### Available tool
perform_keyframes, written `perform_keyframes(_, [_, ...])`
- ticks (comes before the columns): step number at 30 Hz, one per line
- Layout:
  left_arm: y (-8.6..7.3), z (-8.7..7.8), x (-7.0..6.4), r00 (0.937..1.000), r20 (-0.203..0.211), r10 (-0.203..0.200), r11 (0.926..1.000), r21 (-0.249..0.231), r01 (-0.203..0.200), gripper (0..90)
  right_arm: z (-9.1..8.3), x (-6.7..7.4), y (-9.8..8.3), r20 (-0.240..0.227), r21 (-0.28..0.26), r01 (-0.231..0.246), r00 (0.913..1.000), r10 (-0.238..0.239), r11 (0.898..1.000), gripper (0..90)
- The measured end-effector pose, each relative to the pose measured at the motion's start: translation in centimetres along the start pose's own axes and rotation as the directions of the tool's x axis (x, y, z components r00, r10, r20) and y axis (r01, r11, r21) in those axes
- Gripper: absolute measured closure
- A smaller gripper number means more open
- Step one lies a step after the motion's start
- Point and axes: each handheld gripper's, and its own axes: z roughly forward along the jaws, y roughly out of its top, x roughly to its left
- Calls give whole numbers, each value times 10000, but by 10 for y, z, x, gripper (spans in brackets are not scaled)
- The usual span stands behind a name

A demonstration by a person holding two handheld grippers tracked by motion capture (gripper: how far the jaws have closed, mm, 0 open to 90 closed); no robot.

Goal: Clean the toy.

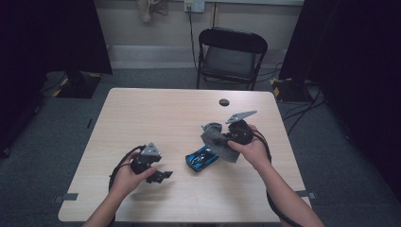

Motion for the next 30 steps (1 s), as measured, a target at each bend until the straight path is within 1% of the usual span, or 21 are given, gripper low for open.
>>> perform_keyframes(2, [-14, -1, 0, 10000, 28, 92, 9997, 209, -93, 193, 6, 5, 7, -103, 109, 69, 9999, -68, 9999, 716])
perform_keyframes(3, [-20, -2, 0, 10000, -15, 61, 9996, 276, -61, 192, 9, 8, 11, -172, 119, 153, 9997, -150, 9998, 716])
perform_keyframes(4, [-25, -3, 1, 9998, -44, 185, 9996, 199, -185, 192, 12, 11, 14, -218, 95, 230, 9995, -228, 9997, 716])
perform_keyframes(6, [-32, -7, 2, 9998, -80, 190, 9998, -32, -190, 185, 19, 17, 22, -315, 104, 344, 9989, -340, 9994, 716])
perform_keyframes(8, [-35, -10, 2, 9994, -122, 313, 9995, 8, -313, 183, 27, 24, 29, -485, 119, 448, 9978, -442, 9989, 716])
perform_keyframes(10, [-37, -10, 3, 9986, -191, 497, 9987, -63, -498, 170, 36, 32, 36, -596, 184, 604, 9965, -592, 9980, 716])
perform_keyframes(11, [-39, -9, 3, 9981, -196, 588, 9981, -189, -591, 161, 41, 36, 40, -688, 203, 613, 9958, -598, 9979, 716])
perform_keyframes(13, [-41, -9, 3, 9965, -228, 799, 9963, -284, -805, 151, 52, 45, 47, -936, 205, 736, 9930, -714, 9971, 716])
perform_keyframes(15, [-43, -9, 2, 9956, -243, 910, 9948, -439, -920, 149, 63, 52, 52, -1091, 231, 846, 9907, -816, 9961, 715])
perform_keyframes(18, [-46, -9, 4, 9953, -175, 948, 9935, -619, -957, 145, 75, 60, 58, -1247, 347, 937, 9882, -887, 9950, 714])
perform_keyframes(20, [-47, -8, 4, 9952, -148, 968, 9926, -724, -976, 140, 87, 66, 62, -1362, 401, 981, 9864, -918, 9944, 713])
perform_keyframes(23, [-47, -8, 4, 9949, -192, 985, 9925, -708, -996, 138, 102, 72, 66, -1510, 470, 1009, 9842, -928, 9938, 713])
perform_keyframes(25, [-47, -8, 4, 9949, -197, 990, 9925, -698, -1001, 136, 114, 76, 69, -1643, 493, 901, 9831, -809, 9947, 713])
perform_keyframes(28, [-47, -8, 4, 9955, -158, 935, 9929, -728, -944, 136, 126, 83, 73, -1762, 521, 883, 9813, -779, 9947, 713])
perform_keyframes(30, [-47, -8, 5, 9957, -151, 917, 9930, -734, -926, 136, 133, 89, 75, -1755, 562, 945, 9809, -834, 9939, 711])
